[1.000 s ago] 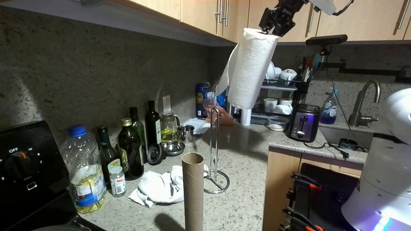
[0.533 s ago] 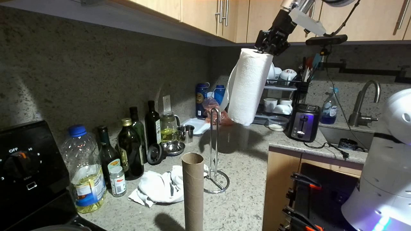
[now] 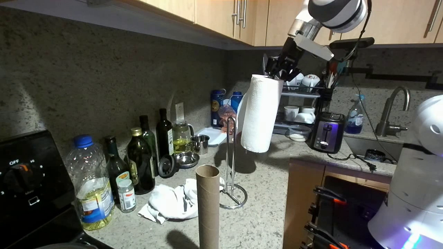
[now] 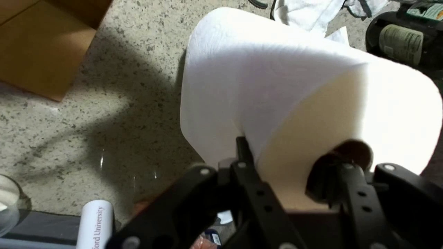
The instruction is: Replace the paper towel roll with the core on the stand
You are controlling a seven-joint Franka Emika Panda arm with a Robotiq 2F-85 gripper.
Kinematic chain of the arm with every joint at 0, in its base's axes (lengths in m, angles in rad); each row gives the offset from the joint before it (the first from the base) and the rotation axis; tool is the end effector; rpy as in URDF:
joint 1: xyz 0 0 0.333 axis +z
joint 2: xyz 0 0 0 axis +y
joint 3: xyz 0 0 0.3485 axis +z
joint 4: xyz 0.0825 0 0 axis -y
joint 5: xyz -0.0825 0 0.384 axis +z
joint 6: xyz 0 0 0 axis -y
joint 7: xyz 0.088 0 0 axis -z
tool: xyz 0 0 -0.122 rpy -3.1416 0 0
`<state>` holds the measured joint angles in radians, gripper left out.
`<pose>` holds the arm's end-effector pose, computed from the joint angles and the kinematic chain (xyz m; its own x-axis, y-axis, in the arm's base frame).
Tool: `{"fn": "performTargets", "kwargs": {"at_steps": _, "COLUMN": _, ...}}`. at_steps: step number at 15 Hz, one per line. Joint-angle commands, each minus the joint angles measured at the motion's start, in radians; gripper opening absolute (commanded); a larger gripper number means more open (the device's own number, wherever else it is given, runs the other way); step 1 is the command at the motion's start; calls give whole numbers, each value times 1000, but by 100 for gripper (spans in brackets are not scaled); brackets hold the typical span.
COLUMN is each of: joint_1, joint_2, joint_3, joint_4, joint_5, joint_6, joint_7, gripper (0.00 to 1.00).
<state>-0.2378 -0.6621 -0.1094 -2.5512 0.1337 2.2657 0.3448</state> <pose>0.3468 -0.1256 0.5348 0.6771 -0.6857 0.2672 -0.6174 -0.7269 -0.3007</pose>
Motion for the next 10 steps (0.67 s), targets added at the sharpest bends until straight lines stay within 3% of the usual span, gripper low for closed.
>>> {"fn": "performTargets", "kwargs": {"at_steps": 1, "joint_1": -7, "joint_2": 37, "joint_3": 10, "joint_4": -12, "joint_5": 26, "joint_6": 48, "joint_7": 21, "gripper": 9}}
{"fn": "performTargets", "kwargs": {"at_steps": 10, "joint_1": -10, "joint_2": 93, "joint_3": 86, "joint_4": -109, "joint_5": -25, "joint_6": 201, "joint_7": 38, "gripper": 9}}
